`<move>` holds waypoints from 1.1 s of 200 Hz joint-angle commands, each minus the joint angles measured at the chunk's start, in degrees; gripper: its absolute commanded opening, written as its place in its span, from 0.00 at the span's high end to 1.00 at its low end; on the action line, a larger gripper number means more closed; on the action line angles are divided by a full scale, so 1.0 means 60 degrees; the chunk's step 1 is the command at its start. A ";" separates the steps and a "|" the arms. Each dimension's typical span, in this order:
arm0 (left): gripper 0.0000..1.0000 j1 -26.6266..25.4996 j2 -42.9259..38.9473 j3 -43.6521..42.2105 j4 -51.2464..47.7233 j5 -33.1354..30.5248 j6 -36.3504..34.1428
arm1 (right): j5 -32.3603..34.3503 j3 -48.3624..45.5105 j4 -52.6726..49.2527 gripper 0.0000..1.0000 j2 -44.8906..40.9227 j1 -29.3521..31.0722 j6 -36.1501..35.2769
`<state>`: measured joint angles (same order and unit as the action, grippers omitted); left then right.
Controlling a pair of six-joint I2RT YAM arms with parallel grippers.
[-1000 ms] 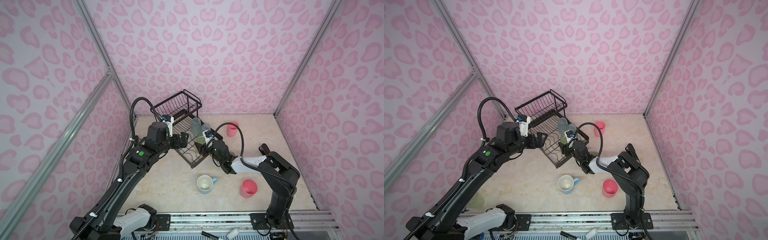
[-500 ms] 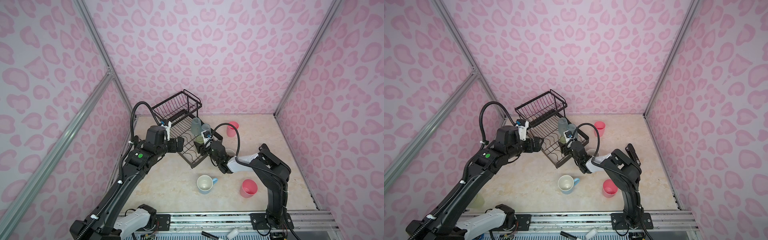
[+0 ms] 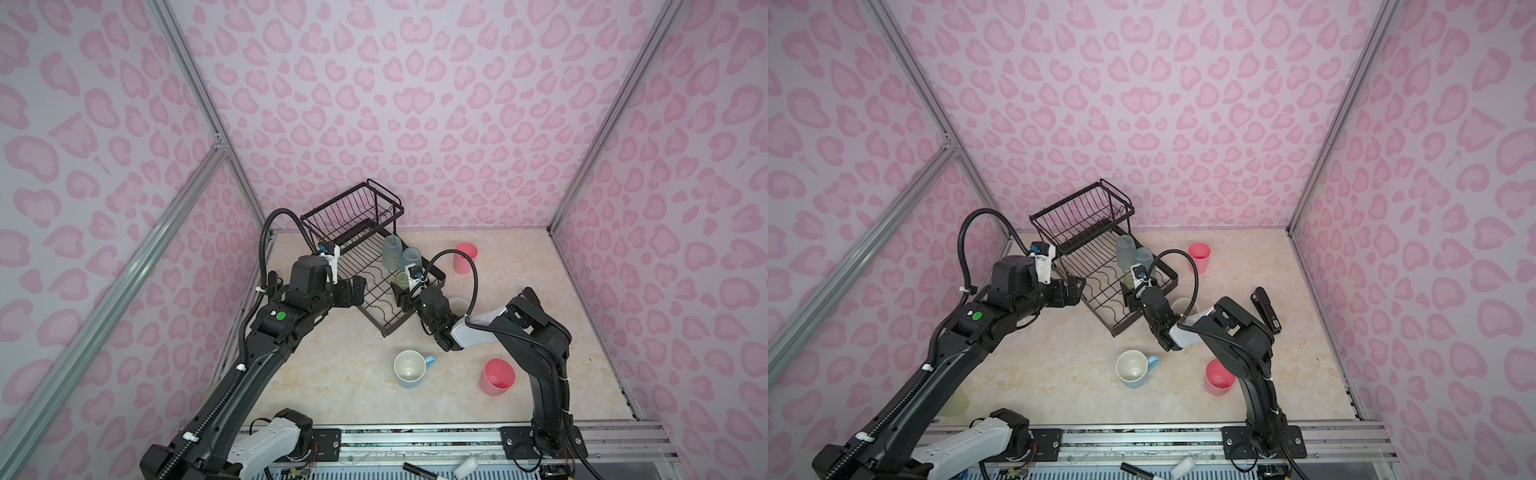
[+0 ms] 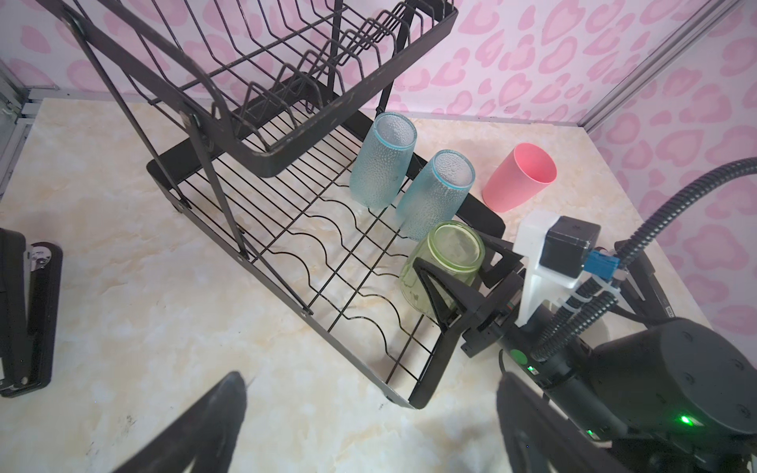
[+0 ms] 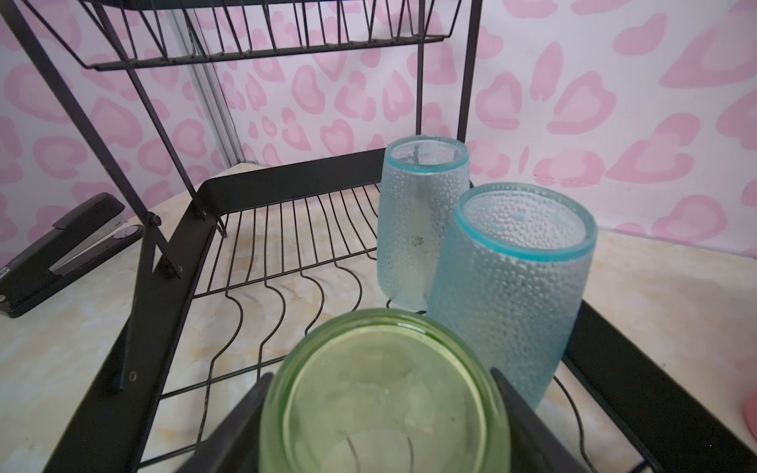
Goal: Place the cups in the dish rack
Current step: 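Lower the green glass cup into the lower tier beside the teal cups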
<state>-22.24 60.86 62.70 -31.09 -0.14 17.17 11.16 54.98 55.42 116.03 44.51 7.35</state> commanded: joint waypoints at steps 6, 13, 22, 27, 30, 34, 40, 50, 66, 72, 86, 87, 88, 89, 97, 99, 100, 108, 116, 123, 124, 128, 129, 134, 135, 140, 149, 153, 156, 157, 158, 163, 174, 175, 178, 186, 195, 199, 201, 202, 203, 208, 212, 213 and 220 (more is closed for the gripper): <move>0.03 0.0030 -0.0036 -0.0046 0.0440 0.0155 -0.0005 | 0.0282 0.0075 0.0177 0.42 0.0074 0.0051 0.0127; 0.03 0.0043 -0.0042 -0.0052 0.0444 0.0170 0.0001 | 0.0320 0.0093 0.0092 0.42 0.0060 0.0076 0.0164; 0.03 0.0044 -0.0051 -0.0049 0.0464 0.0184 0.0002 | 0.0348 0.0080 -0.0006 0.42 0.0054 0.0088 0.0187; 0.03 0.0043 -0.0054 -0.0063 0.0460 0.0194 0.0006 | 0.0404 0.0071 -0.0073 0.42 0.0029 0.0111 0.0201; 0.03 0.0048 -0.0051 -0.0064 0.0459 0.0190 -0.0004 | 0.0460 0.0074 -0.0094 0.42 0.0039 0.0129 0.0204; 0.03 0.0058 -0.0064 -0.0065 0.0473 0.0189 -0.0005 | 0.0541 0.0076 -0.0150 0.42 0.0014 0.0145 0.0211; 0.03 0.0059 -0.0065 -0.0071 0.0481 0.0214 -0.0005 | 0.0641 0.0089 -0.0259 0.42 0.0013 0.0189 0.0223; 0.03 0.0073 -0.0078 -0.0086 0.0488 0.0228 0.0001 | 0.0731 0.0084 -0.0377 0.42 0.0026 0.0218 0.0221; 0.03 0.0074 -0.0102 -0.0108 0.0502 0.0243 -0.0003 | 0.0850 0.0027 -0.0365 0.41 0.0071 0.0274 0.0209; 0.04 0.0087 -0.0109 -0.0107 0.0506 0.0257 -0.0005 | 0.0944 0.0007 -0.0358 0.41 0.0108 0.0313 0.0184; 0.03 0.0088 -0.0124 -0.0122 0.0523 0.0272 0.0008 | 0.1066 -0.0039 -0.0299 0.40 0.0141 0.0356 0.0177; 0.03 0.0088 -0.0124 -0.0122 0.0524 0.0272 0.0009 | 0.1068 -0.0038 -0.0300 0.40 0.0143 0.0350 0.0164; 0.04 0.0088 -0.0124 -0.0122 0.0524 0.0273 0.0009 | 0.1076 -0.0038 -0.0293 0.40 0.0151 0.0348 0.0165; 0.03 0.0088 -0.0124 -0.0122 0.0516 0.0280 0.0009 | 0.1080 -0.0052 -0.0282 0.40 0.0155 0.0354 0.0165; 0.03 0.0099 -0.0124 -0.0137 0.0524 0.0284 0.0016 | 0.1085 -0.0031 -0.0265 0.40 0.0201 0.0352 0.0179; 0.03 0.0102 -0.0124 -0.0144 0.0516 0.0286 0.0011 | 0.1085 -0.0034 -0.0261 0.40 0.0202 0.0356 0.0172; 0.03 0.0103 -0.0124 -0.0141 0.0520 0.0287 0.0018 | 0.1092 -0.0036 -0.0259 0.40 0.0210 0.0358 0.0169; 0.03 0.0103 -0.0125 -0.0148 0.0523 0.0289 0.0022 | 0.1142 -0.0025 -0.0257 0.39 0.0243 0.0372 0.0185; 0.04 0.0103 -0.0128 -0.0148 0.0516 0.0295 0.0017 | 0.1232 -0.0050 -0.0205 0.39 0.0275 0.0382 0.0192; 0.03 0.0103 -0.0149 -0.0163 0.0522 0.0298 0.0017 | 0.1305 -0.0052 -0.0165 0.38 0.0312 0.0393 0.0195; 0.03 0.0103 -0.0151 -0.0157 0.0523 0.0300 0.0021 | 0.1334 -0.0063 -0.0157 0.37 0.0318 0.0401 0.0188; 0.03 0.0103 -0.0149 -0.0159 0.0545 0.0310 0.0021 | 0.1378 -0.0077 -0.0155 0.37 0.0327 0.0403 0.0187; 0.03 0.0103 -0.0151 -0.0163 0.0542 0.0313 0.0023 | 0.1385 -0.0079 -0.0140 0.37 0.0331 0.0403 0.0191; 0.04 0.0103 -0.0167 -0.0168 0.0549 0.0307 0.0011 | 0.1475 -0.0106 -0.0092 0.37 0.0349 0.0426 0.0195; 0.04 0.0103 -0.0167 -0.0167 0.0551 0.0312 0.0003 | 0.1492 -0.0123 -0.0087 0.37 0.0350 0.0429 0.0195; 0.04 0.0103 -0.0173 -0.0179 0.0553 0.0329 0.0007 | 0.1568 -0.0167 -0.0019 0.36 0.0377 0.0446 0.0182; 0.04 0.0103 -0.0222 -0.0206 0.0593 0.0328 -0.0005 | 0.1637 -0.0224 0.0111 0.33 0.0415 0.0455 0.0130; 0.04 0.0103 -0.0234 -0.0210 0.0610 0.0327 -0.0003 | 0.1643 -0.0228 0.0162 0.32 0.0430 0.0468 0.0110; 0.04 0.0103 -0.0236 -0.0223 0.0622 0.0331 0.0001 | 0.1654 -0.0244 0.0185 0.32 0.0447 0.0467 0.0093; 0.04 0.0103 -0.0246 -0.0224 0.0624 0.0331 -0.0002 | 0.1655 -0.0251 0.0184 0.31 0.0450 0.0464 0.0093; 0.04 0.0103 -0.0244 -0.0224 0.0625 0.0331 0.0004 | 0.1648 -0.0256 0.0205 0.30 0.0463 0.0470 0.0093; 0.04 0.0105 -0.0249 -0.0236 0.0640 0.0320 0.0006 | 0.1664 -0.0254 0.0233 0.28 0.0481 0.0463 0.0079; 0.04 0.0118 -0.0239 -0.0239 0.0637 0.0329 -0.0014 | 0.1663 -0.0266 0.0280 0.25 0.0503 0.0469 0.0091; 0.04 0.0118 -0.0232 -0.0239 0.0632 0.0330 -0.0010 | 0.1660 -0.0262 0.0275 0.25 0.0500 0.0473 0.0092; 0.04 0.0118 -0.0240 -0.0239 0.0625 0.0311 -0.0013 | 0.1643 -0.0250 0.0261 0.23 0.0496 0.0469 0.0106; 0.04 0.0117 -0.0212 -0.0240 0.0625 0.0301 -0.0007 | 0.1623 -0.0227 0.0230 0.21 0.0489 0.0471 0.0117; 0.04 0.0118 -0.0197 -0.0247 0.0608 0.0276 -0.0019 | 0.1589 -0.0213 0.0205 0.18 0.0442 0.0466 0.0143; 0.04 0.0128 -0.0190 -0.0240 0.0611 0.0273 -0.0006 | 0.1557 -0.0213 0.0194 0.16 0.0404 0.0469 0.0162; 0.04 0.0131 -0.0195 -0.0240 0.0608 0.0262 -0.0005 | 0.1554 -0.0210 0.0174 0.16 0.0389 0.0464 0.0154; 0.03 0.0132 -0.0182 -0.0240 0.0610 0.0260 -0.0005 | 0.1539 -0.0211 0.0171 0.16 0.0377 0.0470 0.0152; 0.03 0.0132 -0.0175 -0.0240 0.0611 0.0252 -0.0005 | 0.1539 -0.0211 0.0171 0.16 0.0377 0.0470 0.0152; 0.03 0.0132 -0.0179 -0.0247 0.0609 0.0250 -0.0023 | 0.1471 -0.0189 0.0154 0.14 0.0326 0.0465 0.0166; 0.03 0.0132 -0.0179 -0.0254 0.0611 0.0250 -0.0026 | 0.1441 -0.0187 0.0131 0.13 0.0282 0.0467 0.0162; 0.03 0.0132 -0.0181 -0.0254 0.0612 0.0247 -0.0030 | 0.1431 -0.0193 0.0120 0.12 0.0279 0.0472 0.0157; 0.03 0.0125 -0.0181 -0.0254 0.0624 0.0243 -0.0030 | 0.1395 -0.0164 0.0077 0.11 0.0228 0.0467 0.0165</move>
<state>-21.56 59.75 61.39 -28.86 1.30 17.41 19.64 53.82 56.25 118.17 47.29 7.97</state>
